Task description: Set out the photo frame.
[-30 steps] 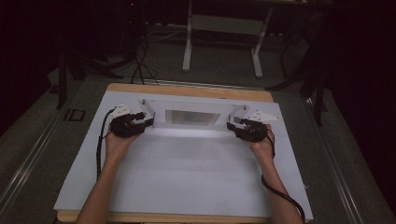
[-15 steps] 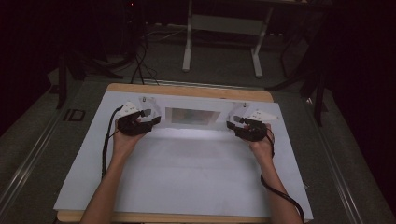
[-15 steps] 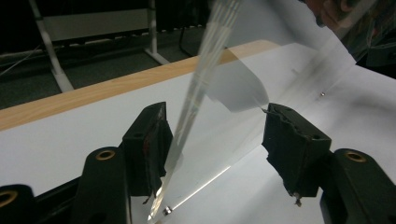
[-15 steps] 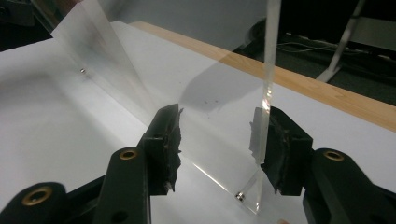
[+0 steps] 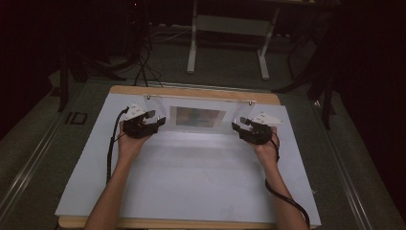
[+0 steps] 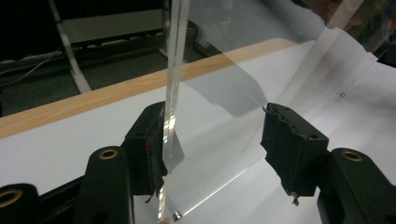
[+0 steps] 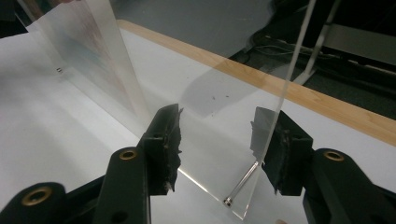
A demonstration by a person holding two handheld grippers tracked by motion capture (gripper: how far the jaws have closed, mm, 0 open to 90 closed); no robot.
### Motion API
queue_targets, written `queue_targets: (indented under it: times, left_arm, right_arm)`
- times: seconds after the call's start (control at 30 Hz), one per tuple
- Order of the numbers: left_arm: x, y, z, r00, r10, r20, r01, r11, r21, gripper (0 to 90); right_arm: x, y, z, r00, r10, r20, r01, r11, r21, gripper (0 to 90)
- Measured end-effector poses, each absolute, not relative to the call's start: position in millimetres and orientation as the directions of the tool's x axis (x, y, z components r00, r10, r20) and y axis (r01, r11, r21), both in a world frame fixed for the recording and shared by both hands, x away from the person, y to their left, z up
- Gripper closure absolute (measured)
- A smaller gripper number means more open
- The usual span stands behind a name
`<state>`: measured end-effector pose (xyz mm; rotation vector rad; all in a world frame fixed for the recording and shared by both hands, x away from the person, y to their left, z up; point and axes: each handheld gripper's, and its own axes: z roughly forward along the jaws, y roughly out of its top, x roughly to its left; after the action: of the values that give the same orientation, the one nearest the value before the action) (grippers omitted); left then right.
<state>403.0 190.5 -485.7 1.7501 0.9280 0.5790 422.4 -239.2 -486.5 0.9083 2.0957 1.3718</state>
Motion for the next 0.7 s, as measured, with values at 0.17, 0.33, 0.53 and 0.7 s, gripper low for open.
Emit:
queue_targets:
  times: [0.17,0.33,0.53,0.7]
  left_arm:
    - [404.4,189.3,-485.3,0.579,0.814,-0.044,0.317,-0.175,0.932,41.9]
    - [406.2,188.9,-485.2,0.573,0.818,-0.05,0.322,-0.168,0.932,41.7]
    - [409.0,188.4,-485.0,0.563,0.824,-0.059,0.329,-0.158,0.931,41.5]
    - [410.4,187.3,-485.5,0.553,0.831,-0.061,0.327,-0.149,0.933,41.4]
  right_arm:
    - [423.5,-237.9,-485.9,-0.658,0.752,-0.032,0.273,0.278,0.921,50.6]
    - [423.8,-236.5,-485.2,-0.651,0.758,-0.033,0.277,0.278,0.92,50.4]
    - [424.4,-234.1,-484.8,-0.635,0.771,-0.048,0.273,0.283,0.919,50.3]
    - [425.1,-232.6,-485.0,-0.623,0.78,-0.058,0.27,0.283,0.92,50.1]
